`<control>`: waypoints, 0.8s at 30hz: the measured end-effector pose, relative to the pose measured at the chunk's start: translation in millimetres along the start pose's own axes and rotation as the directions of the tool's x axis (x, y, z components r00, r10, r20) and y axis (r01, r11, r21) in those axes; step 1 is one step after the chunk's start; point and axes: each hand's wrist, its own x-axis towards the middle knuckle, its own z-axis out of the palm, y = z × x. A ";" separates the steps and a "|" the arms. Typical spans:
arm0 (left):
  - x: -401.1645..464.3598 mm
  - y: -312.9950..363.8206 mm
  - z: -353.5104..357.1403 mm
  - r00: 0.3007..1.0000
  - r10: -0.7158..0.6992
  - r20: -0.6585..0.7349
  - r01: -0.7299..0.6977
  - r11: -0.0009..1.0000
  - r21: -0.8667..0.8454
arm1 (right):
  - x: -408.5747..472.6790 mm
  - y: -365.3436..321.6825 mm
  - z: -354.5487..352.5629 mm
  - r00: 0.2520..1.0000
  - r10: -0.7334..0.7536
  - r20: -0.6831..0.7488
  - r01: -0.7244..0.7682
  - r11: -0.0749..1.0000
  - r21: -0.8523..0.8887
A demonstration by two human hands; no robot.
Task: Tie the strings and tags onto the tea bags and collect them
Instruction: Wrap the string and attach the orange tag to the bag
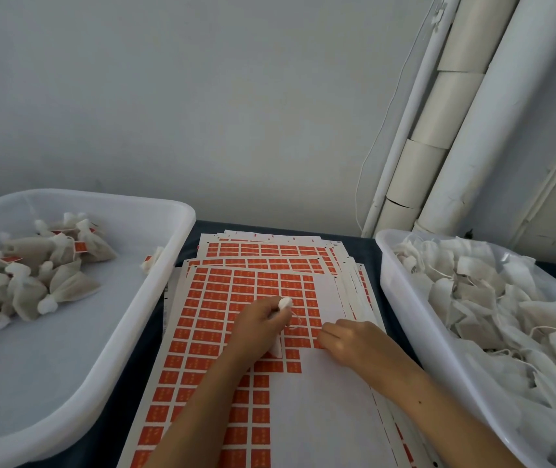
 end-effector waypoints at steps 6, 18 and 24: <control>-0.5 1.7 -0.3 1.000 0.000 0.009 0.000 1.000 -0.017 | 0.0 1.8 3.2 0.996 -0.009 -0.088 0.007 1.000 -0.024; -0.8 3.4 -0.7 1.000 -0.010 0.007 0.010 1.000 -0.001 | 3.8 7.1 6.7 0.993 0.026 0.113 -0.032 0.998 0.050; -1.0 3.3 -1.0 1.000 -0.016 0.013 0.016 1.000 -0.009 | 6.0 5.4 5.1 0.995 0.020 0.098 -0.024 0.999 0.032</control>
